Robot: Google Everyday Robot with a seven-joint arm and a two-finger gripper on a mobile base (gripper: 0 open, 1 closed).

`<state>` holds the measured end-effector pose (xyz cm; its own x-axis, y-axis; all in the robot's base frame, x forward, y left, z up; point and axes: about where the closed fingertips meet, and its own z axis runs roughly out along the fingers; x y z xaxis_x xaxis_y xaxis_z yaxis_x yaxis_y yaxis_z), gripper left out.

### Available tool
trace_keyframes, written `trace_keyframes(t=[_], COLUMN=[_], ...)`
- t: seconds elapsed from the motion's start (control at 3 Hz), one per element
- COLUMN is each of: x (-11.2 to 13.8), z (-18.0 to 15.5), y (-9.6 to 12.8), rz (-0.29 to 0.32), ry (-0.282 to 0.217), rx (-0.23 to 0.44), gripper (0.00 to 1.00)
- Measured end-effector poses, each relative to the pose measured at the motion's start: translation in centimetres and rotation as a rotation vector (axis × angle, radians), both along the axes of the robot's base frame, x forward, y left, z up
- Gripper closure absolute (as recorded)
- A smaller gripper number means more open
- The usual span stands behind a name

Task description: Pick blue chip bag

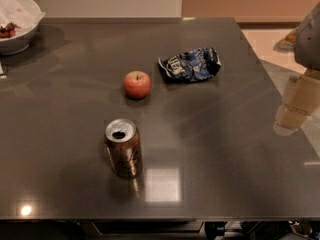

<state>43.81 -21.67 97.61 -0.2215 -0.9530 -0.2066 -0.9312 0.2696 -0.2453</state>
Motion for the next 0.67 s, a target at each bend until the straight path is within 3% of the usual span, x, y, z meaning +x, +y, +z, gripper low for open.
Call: trace_keyframes(t=[0.33, 0.67], x=[0.0, 1.6], z=[0.0, -0.3], y=[0.0, 0.6], rz=[0.0, 0.007], ry=[0.0, 0.001], rx=[0.0, 0.03], gripper=[0.0, 0.0])
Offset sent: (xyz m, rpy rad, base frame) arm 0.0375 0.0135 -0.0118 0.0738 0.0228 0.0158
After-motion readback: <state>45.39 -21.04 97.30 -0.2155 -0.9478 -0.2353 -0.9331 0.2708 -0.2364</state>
